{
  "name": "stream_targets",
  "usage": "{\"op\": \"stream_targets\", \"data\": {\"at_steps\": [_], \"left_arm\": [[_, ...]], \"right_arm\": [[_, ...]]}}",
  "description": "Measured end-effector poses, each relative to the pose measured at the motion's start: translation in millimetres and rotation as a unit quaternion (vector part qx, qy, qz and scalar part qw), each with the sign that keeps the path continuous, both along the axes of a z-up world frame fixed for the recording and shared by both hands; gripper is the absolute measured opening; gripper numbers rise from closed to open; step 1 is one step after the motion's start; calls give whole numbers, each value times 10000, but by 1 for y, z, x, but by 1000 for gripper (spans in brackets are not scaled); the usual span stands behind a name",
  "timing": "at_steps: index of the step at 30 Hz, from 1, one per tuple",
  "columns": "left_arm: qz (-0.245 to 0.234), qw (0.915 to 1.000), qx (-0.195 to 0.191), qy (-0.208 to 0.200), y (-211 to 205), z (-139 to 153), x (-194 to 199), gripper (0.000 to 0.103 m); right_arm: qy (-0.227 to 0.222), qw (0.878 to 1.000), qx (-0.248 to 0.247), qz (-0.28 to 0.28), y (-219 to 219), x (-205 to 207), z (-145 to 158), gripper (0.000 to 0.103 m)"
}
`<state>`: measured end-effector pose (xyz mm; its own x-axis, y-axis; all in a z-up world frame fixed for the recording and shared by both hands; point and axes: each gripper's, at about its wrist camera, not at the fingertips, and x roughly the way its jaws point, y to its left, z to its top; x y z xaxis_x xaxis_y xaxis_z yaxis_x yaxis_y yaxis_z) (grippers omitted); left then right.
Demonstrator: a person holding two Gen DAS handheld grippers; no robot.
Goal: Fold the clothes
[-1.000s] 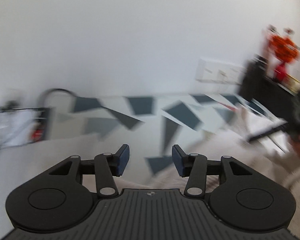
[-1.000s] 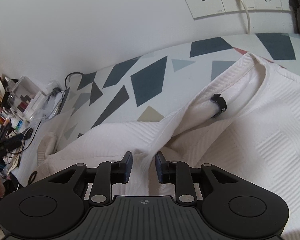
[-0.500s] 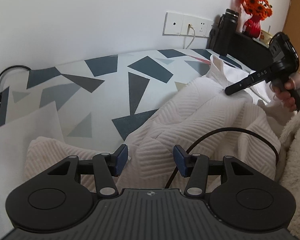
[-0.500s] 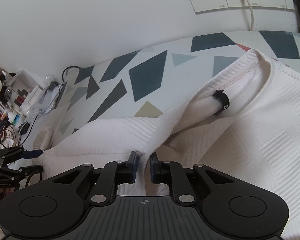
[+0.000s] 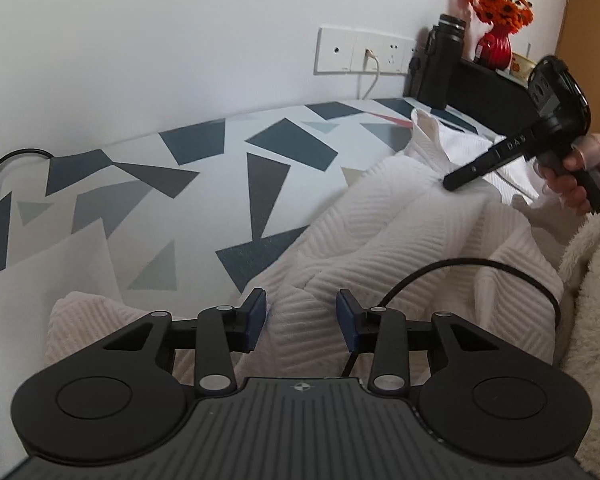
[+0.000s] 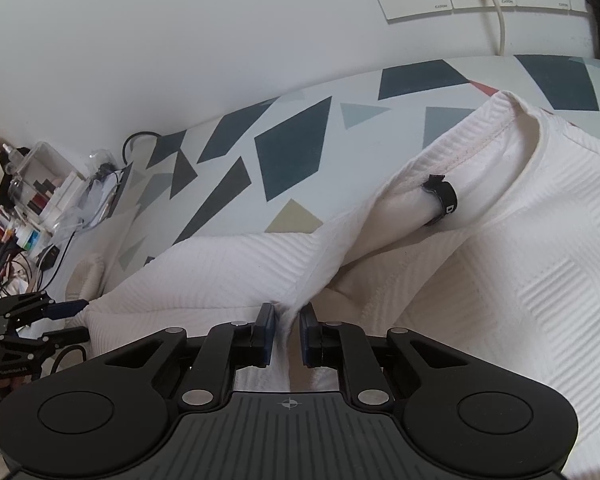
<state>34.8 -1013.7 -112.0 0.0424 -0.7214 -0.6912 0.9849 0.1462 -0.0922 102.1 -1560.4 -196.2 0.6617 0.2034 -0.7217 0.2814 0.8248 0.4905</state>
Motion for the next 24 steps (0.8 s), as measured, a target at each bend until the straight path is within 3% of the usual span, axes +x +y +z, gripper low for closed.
{"op": "stream_targets", "data": {"at_steps": [4,8,11,18,24], "left_arm": [[-101,9997,24,-203,-1,-2,-7,39],[-26,9991,-133,-394,4,3,-12,12],[31,9982,-251,-538,7,7,-16,8],[427,9944,-776,-570,19,30,-11,6],[581,9934,-848,-514,16,31,-10,6]], "right_arm": [[0,10000,2,-23,0,-1,-1,16],[-20,10000,-13,-59,-1,-2,-1,19],[-83,9999,-57,-53,-2,-3,3,20],[-378,9990,-169,156,0,-1,17,19],[-242,9989,-340,205,4,10,12,20]]}}
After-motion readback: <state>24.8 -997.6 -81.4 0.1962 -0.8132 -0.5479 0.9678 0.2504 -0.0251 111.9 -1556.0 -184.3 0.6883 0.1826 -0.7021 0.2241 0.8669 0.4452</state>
